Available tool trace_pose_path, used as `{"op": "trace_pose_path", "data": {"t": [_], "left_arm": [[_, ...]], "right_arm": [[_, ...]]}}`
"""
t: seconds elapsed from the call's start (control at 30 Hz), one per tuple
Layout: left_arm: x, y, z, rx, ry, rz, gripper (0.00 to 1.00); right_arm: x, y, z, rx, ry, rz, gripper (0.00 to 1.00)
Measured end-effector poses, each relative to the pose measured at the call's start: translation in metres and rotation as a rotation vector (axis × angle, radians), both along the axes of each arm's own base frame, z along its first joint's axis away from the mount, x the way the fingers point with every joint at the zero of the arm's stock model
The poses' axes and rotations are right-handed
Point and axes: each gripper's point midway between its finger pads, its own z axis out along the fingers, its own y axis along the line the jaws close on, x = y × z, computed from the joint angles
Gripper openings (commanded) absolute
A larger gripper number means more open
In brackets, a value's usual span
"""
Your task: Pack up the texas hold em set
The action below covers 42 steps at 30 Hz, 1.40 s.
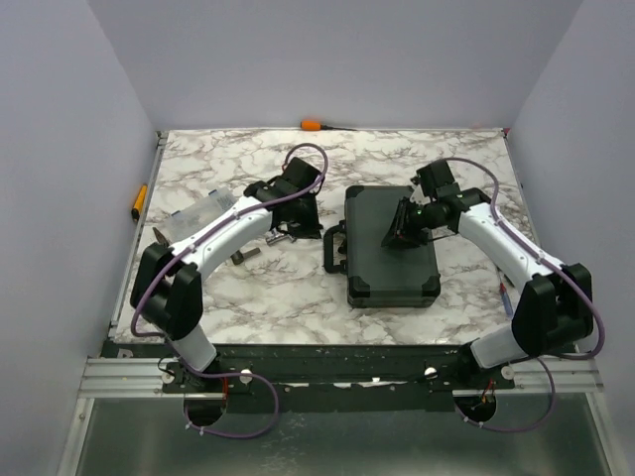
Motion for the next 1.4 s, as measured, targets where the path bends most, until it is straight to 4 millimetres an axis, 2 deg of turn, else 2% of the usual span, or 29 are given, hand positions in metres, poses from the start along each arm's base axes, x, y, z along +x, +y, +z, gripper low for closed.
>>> {"op": "trace_pose_path", "data": {"t": [0.13,0.23,0.3,0.4,0.53,0.7,0.77,0.93,1.1,1.23,1.4], "left_arm": [[-0.008,0.016,0.030,0.003,-0.088,-0.003,0.28],[-0.017,0.030,0.053,0.008,-0.157,-0.003,0.45],[-0.022,0.039,0.071,-0.001,-0.219,-0.001,0.60],[-0.032,0.053,0.096,-0.015,-0.308,-0.002,0.76],[-0.045,0.071,0.121,-0.025,-0.407,-0.005,0.98],[-0.068,0.096,0.145,-0.036,-0.541,-0.015,0.99],[-0.075,0.105,0.153,-0.042,-0.589,-0.007,0.99],[-0.092,0.136,0.158,-0.031,-0.700,0.059,0.99],[-0.103,0.165,0.136,0.014,-0.778,0.127,0.99],[-0.109,0.181,0.107,0.040,-0.816,0.159,0.99],[-0.118,0.193,0.094,0.016,-0.876,0.202,0.99]], "right_arm": [[0.004,-0.001,0.033,0.008,-0.083,0.012,0.65],[0.009,0.000,0.070,0.037,-0.188,0.020,0.76],[0.011,0.001,0.097,0.061,-0.266,0.024,0.84],[0.011,0.000,0.131,0.088,-0.363,0.029,0.99],[0.006,-0.002,0.164,0.113,-0.459,0.035,1.00],[-0.006,-0.006,0.198,0.142,-0.562,0.038,1.00],[-0.009,-0.007,0.204,0.149,-0.583,0.037,1.00],[-0.022,-0.015,0.231,0.173,-0.676,0.011,1.00],[-0.042,-0.028,0.250,0.194,-0.796,-0.031,1.00],[-0.055,-0.042,0.243,0.195,-0.828,-0.103,1.00],[-0.059,-0.050,0.235,0.194,-0.816,-0.165,1.00]]}}
